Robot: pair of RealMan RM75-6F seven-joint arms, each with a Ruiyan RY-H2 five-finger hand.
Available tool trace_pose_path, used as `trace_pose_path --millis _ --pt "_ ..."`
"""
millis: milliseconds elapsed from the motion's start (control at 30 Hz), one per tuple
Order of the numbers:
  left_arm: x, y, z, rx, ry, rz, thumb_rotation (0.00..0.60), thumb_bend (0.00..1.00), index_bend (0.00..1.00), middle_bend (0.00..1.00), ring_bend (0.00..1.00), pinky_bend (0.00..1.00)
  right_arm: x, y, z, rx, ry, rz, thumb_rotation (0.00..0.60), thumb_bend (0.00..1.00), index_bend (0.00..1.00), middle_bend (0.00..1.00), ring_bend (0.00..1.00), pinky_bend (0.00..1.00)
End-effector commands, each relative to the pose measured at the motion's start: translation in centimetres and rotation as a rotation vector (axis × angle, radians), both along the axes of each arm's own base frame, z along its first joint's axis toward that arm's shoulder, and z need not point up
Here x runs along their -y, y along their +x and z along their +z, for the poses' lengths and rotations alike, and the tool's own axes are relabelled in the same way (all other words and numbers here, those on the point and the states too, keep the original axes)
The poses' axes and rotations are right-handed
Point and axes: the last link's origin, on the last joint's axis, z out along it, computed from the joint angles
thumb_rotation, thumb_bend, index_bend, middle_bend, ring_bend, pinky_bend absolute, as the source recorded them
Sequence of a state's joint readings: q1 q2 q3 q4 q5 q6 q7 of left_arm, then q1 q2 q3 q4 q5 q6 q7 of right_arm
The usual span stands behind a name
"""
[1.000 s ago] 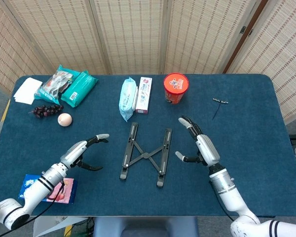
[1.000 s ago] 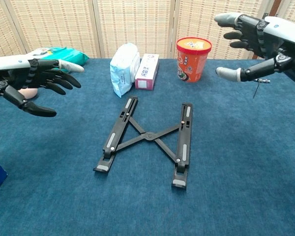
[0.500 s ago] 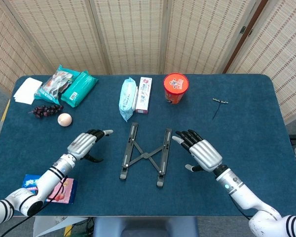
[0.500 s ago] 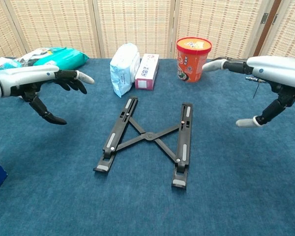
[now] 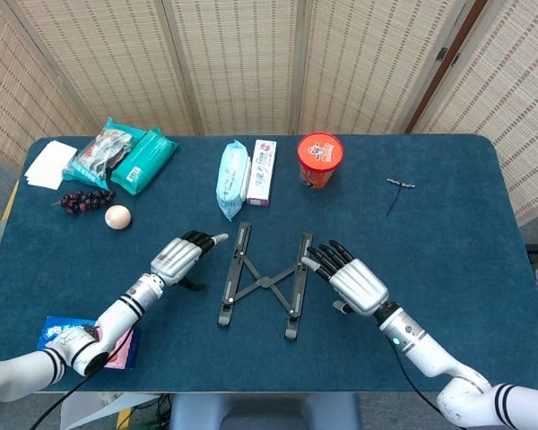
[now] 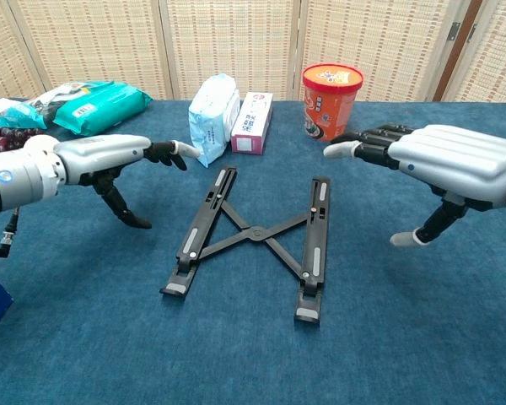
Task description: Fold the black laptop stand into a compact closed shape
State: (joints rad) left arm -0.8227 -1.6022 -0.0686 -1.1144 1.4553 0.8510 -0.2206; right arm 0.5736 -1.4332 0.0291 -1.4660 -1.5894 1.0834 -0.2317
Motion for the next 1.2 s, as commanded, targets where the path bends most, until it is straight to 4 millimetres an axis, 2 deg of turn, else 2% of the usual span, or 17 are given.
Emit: trace_pose_path --millis 33,467,900,1200 --pt "-0.3 0.4 -1.0 0.010 -0.015 0.007 0.600 0.14 0.06 0.17 0.15 0.13 -0.2 -0.2 -0.7 -0.003 -0.027 -0.023 0.600 0.06 0.00 0.00 0.00 0.00" --pt "-0.8 1.1 -3.0 0.023 -0.028 0.011 0.600 0.14 0.06 0.17 0.14 0.13 -0.1 0.7 -4.0 -0.003 -0.082 -0.060 0.600 0.05 0.00 0.00 0.00 0.00" --pt "-1.1 1.4 -3.4 0.049 -0.030 0.031 0.600 0.14 0.06 0.17 0.14 0.13 0.5 1.8 -7.5 -0.013 -0.086 -0.029 0.600 0.05 0.00 0.00 0.00 0.00" --pt "-1.1 1.8 -3.8 0.084 -0.034 0.048 0.600 0.14 0.06 0.17 0.14 0.13 1.0 2.2 -8.4 -0.006 -0.093 -0.025 0.600 0.05 0.00 0.00 0.00 0.00"
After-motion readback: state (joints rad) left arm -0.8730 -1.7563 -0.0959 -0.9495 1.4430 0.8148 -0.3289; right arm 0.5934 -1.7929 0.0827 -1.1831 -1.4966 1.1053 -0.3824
